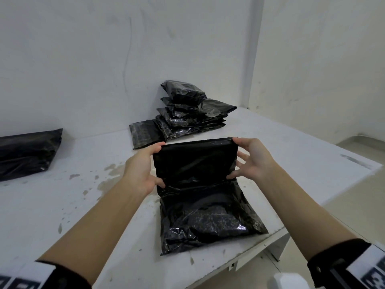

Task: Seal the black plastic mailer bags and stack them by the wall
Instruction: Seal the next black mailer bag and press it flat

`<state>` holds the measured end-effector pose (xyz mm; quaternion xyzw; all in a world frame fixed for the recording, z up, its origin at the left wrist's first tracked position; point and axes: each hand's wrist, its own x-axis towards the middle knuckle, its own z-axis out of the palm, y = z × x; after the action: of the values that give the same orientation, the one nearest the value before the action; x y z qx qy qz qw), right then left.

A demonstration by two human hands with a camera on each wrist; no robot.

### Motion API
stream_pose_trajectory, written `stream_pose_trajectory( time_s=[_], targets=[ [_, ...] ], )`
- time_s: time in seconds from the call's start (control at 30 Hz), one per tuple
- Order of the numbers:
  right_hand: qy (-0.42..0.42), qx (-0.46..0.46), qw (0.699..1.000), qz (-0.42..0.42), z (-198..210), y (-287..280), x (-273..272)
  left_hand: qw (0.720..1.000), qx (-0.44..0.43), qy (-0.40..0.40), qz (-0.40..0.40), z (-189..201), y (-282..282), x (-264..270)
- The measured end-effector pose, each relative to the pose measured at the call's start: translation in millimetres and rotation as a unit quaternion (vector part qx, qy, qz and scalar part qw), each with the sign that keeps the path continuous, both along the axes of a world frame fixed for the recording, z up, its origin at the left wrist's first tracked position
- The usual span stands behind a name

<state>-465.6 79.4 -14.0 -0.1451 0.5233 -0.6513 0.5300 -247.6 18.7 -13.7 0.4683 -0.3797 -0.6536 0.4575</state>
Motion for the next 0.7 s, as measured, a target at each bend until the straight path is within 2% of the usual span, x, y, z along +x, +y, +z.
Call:
stream_pose_trajectory(
  time_s=[0.13,0.33,0.57,0.7],
  targets=[
    [0.027,0.008,1.000,0.008,-1,0,4,1.000,0.005,-0.004,0.025,-4,1,-1],
    [0.015,0.014,1.000,0.001,-3,-3,5,0.999,0.015,0.006,0.037,-4,6,0],
    [0.006,0.012,1.000,0.012,-4,-4,3,1.000,0.021,0.002,-0.003,3,10,0],
    [0.000,0.002,1.000,0.013,-6,-2,4,1.000,0.020,0.013,0.004,6,14,-3]
  ],
)
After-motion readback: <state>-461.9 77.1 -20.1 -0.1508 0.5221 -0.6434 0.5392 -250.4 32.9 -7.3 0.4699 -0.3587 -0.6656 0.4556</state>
